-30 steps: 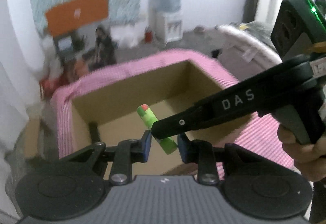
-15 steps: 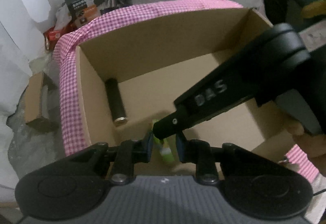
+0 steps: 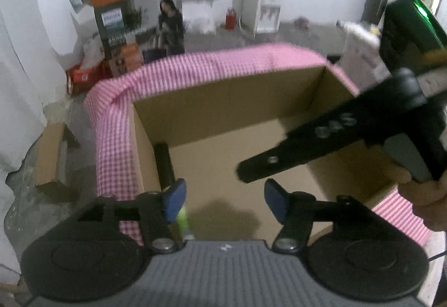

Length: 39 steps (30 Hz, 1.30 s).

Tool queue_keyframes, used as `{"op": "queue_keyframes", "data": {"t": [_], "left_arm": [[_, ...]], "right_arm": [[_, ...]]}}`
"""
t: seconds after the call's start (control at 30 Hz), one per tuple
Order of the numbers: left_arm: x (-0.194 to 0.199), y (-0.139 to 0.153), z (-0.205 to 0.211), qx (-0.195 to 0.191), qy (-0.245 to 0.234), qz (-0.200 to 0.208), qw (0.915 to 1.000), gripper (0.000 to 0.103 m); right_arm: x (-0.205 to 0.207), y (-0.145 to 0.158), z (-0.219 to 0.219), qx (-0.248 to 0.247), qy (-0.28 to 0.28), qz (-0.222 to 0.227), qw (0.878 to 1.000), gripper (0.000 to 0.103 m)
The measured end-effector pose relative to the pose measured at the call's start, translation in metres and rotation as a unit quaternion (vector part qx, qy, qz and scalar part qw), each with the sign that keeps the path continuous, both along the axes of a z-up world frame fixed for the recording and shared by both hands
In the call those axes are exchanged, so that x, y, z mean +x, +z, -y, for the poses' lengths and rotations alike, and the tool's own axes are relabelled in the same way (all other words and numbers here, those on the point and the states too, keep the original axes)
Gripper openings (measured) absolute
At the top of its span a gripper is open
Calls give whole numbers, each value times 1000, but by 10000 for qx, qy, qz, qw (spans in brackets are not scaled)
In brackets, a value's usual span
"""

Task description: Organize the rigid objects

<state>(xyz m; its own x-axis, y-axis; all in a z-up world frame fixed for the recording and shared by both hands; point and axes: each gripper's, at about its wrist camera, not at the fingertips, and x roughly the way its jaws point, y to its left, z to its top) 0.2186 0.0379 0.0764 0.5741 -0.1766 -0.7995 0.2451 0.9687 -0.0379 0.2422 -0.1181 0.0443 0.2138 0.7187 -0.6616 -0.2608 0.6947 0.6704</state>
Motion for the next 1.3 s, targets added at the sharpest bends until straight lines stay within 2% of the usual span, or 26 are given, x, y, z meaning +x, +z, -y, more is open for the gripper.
{"op": "queue_keyframes", "data": {"t": [0.13,0.3,0.47,0.53,0.63,0.7,0.8,0.9,1.03,1.13,1.3], "left_arm": [[-33,25,5,-210,-172,490,9984,76],[-74,40,17,-512,-504,917,9932,83],[-118,32,36,-770,-978,1168,9853,84],[-132,21,46,-897,-1205,1152,9819,85],[-145,-4,67,-1119,-1421,922,9792,85],[-152,-22,85,-1086,-1527,854,9786,85],[-157,-50,116,-692,-1702,809,9796,84],[-160,-74,146,-82,-1783,929,9796,83],[-161,-97,171,366,-1861,1069,9760,76],[-159,-104,178,428,-1873,1025,9760,69],[-152,-110,181,488,-1955,994,9744,68]], "right_arm": [[-43,39,32,65,-161,695,9974,26],[-110,74,72,229,-445,1420,9886,31],[-183,75,129,98,-927,1915,9771,33],[-208,63,145,-61,-1129,1985,9735,34],[-232,33,161,-309,-1358,1770,9743,34],[-235,6,163,-480,-1453,1557,9759,34],[-233,-34,164,-723,-1566,1137,9784,34],[-222,-62,162,-925,-1574,852,9795,34],[-211,-74,149,-1218,-1430,798,9790,34],[-198,-82,132,-1468,-1275,805,9776,34],[-185,-94,115,-1770,-1025,852,9751,32]]}}
